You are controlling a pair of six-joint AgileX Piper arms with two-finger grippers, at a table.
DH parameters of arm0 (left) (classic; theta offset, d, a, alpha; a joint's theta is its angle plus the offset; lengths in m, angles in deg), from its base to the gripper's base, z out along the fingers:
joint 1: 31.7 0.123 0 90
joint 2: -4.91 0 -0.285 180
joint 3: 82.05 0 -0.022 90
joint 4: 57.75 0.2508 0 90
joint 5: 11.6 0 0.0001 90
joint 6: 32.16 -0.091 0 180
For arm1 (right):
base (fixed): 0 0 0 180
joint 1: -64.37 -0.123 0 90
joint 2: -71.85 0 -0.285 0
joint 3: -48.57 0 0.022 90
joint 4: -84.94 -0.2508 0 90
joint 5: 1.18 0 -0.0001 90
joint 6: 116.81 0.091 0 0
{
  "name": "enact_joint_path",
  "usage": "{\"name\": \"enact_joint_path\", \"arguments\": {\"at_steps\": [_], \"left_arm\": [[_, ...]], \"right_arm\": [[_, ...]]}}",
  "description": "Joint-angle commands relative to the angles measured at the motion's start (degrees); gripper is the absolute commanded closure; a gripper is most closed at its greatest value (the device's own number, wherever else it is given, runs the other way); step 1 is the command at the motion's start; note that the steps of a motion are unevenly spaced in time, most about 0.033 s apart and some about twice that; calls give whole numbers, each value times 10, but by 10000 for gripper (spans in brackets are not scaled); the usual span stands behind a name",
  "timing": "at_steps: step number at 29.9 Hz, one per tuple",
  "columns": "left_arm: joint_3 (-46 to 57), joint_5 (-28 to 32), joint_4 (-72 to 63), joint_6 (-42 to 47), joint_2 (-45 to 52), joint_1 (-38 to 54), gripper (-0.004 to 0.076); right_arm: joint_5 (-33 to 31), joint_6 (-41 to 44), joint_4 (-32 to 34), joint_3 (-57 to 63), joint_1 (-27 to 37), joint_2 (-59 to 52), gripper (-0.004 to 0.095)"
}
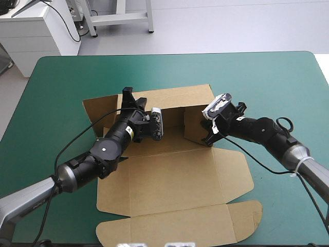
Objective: Fold the box
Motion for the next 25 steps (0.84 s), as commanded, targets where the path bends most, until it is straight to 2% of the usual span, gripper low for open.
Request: {"name": "enact_joint_path", "arguments": {"at_steps": [1, 4, 5, 10, 13, 16, 21, 23, 25], "left_arm": [[-16, 21, 10, 4, 17, -21, 731], [-16, 11, 10, 4, 17, -21, 731], [-16, 3, 10, 4, 17, -21, 731], [-16, -4, 8, 4, 17, -21, 721], [-16, 5, 6, 4, 17, -21, 667], [-16, 18, 6, 4, 17, -21, 545], [-16, 34, 5, 9, 18, -21, 248], [-16, 27, 3, 9, 20, -29, 176], [-16, 22, 3, 9, 26, -40, 150]], "right_arm": [[-35, -1, -11, -13, -4, -17, 709], [-56, -1, -11, -13, -4, -17, 897], [-61, -1, -11, -13, -4, -17, 927], [-67, -1, -11, -13, -4, -17, 927], [-65, 6, -13, -13, -4, -17, 927], [-50, 36, -13, -13, -4, -17, 927], [-22, 69, -13, -13, -4, -17, 927], [-4, 84, -13, -13, -4, -17, 927], [8, 94, -13, -13, -4, -17, 926]]}}
